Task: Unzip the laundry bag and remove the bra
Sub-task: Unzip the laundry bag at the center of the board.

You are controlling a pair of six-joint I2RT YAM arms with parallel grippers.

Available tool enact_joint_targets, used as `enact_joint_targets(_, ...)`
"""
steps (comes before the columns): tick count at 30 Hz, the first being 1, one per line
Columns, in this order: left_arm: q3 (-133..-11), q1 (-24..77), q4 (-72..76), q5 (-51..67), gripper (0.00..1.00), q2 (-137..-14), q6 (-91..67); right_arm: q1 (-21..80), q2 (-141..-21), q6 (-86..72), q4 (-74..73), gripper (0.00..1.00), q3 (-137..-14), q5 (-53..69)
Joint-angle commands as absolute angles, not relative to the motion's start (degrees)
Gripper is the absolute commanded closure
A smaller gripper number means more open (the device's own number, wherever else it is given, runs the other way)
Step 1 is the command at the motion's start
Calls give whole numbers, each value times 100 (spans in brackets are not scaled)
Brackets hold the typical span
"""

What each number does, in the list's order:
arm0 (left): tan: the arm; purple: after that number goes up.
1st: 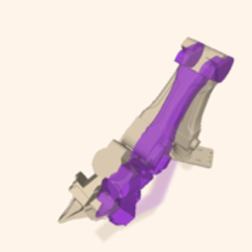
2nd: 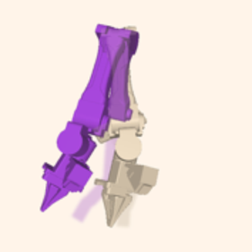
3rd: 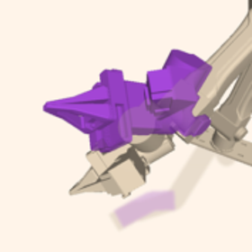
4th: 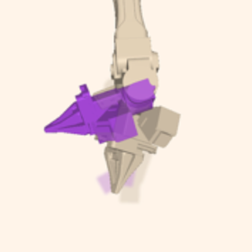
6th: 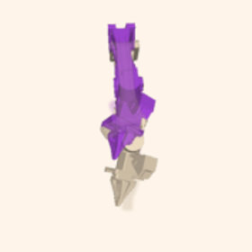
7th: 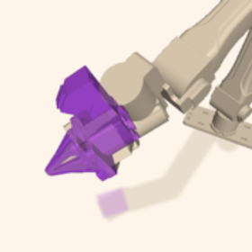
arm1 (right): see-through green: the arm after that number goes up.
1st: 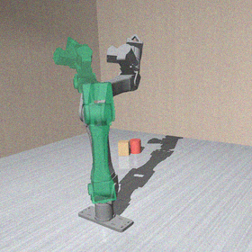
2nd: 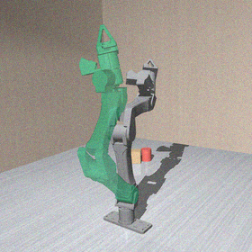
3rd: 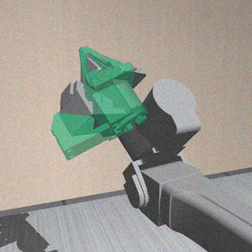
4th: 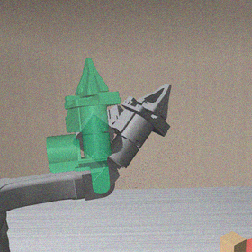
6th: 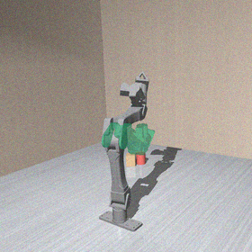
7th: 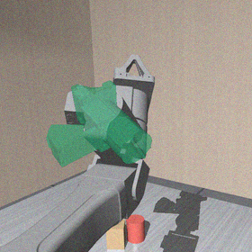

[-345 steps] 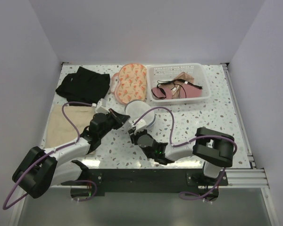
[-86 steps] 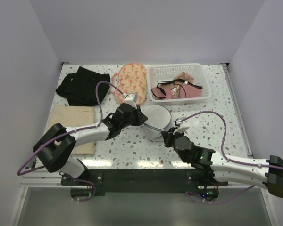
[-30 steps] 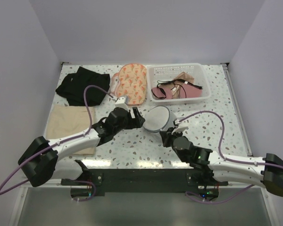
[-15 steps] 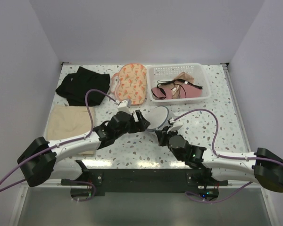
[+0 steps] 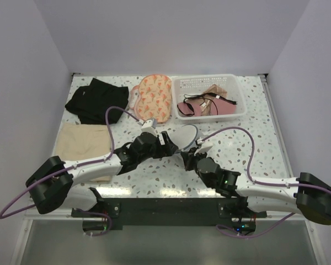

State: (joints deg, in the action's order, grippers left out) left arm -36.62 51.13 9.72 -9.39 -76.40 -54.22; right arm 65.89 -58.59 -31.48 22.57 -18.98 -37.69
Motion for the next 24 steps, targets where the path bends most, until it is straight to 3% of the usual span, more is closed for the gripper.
enact_joint_targets(1, -3726, 5142, 1151, -1125, 15, -7664, -5502, 6609, -5915, -3067, 2698, 100, -2136, -3779)
enact_joint_targets(24, -3946, 5186, 1204, -1213, 15, -8068, -5546, 6592, -6240, -2883, 2997, 100, -2259, -3252)
